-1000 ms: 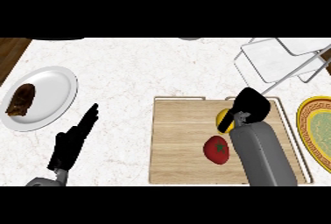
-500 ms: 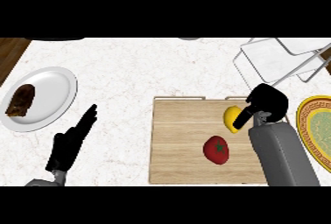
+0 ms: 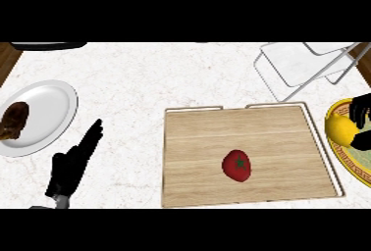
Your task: Pick the lemon from the tray and place it in the tiered shelf
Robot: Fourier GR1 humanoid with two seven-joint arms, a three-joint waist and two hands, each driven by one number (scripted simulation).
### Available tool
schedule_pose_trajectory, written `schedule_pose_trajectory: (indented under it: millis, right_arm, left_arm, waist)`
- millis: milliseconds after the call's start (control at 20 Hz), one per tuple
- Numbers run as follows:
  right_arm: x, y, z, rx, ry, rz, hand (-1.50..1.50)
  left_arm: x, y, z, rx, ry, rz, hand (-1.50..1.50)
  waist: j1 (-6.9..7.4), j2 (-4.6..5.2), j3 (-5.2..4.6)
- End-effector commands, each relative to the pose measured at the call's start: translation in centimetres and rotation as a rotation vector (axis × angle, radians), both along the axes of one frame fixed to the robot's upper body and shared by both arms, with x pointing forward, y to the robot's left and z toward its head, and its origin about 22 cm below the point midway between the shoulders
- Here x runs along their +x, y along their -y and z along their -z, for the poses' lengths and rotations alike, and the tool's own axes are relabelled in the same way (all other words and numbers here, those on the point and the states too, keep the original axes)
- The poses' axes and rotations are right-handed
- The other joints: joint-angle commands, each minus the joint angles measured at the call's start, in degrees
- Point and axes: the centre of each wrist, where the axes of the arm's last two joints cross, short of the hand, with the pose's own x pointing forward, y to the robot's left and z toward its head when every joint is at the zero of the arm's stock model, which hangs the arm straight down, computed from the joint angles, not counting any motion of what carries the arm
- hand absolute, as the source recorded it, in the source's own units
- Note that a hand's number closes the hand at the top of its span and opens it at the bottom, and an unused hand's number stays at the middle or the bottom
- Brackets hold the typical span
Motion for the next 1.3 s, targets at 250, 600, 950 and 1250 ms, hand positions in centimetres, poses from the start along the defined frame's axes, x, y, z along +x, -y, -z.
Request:
schedule_pose_trajectory:
  millis: [250, 600, 950, 1250]
  right_arm:
    - [-4.4, 13.0, -11.1, 0.03, 0.349, -0.048, 1.5]
    - [-3.6, 14.8, -15.7, 0.286, 0.555, -0.014, 1.5]
    - [2.0, 12.2, -18.1, 0.23, 0.58, 0.034, 1.5]
    - [5.6, 10.4, -19.2, 0.226, 0.608, 0.085, 1.5]
  left_arm:
    - [1.0, 0.4, -0.3, 0.011, -0.028, 0.03, 0.0]
    - [0.5, 0.9, 1.1, 0.014, -0.029, 0.047, 0.0]
    - [2.3, 2.8, -0.4, 0.01, -0.027, 0.069, 0.0]
    - [0.9, 3.5, 1.8, 0.005, -0.024, 0.102, 0.0]
  waist:
    - [2.39, 0.59, -0.3]
    - [3.43, 0.67, -0.38]
    - [4.44, 0.89, -0.36]
    - [5.53, 1.3, -0.38]
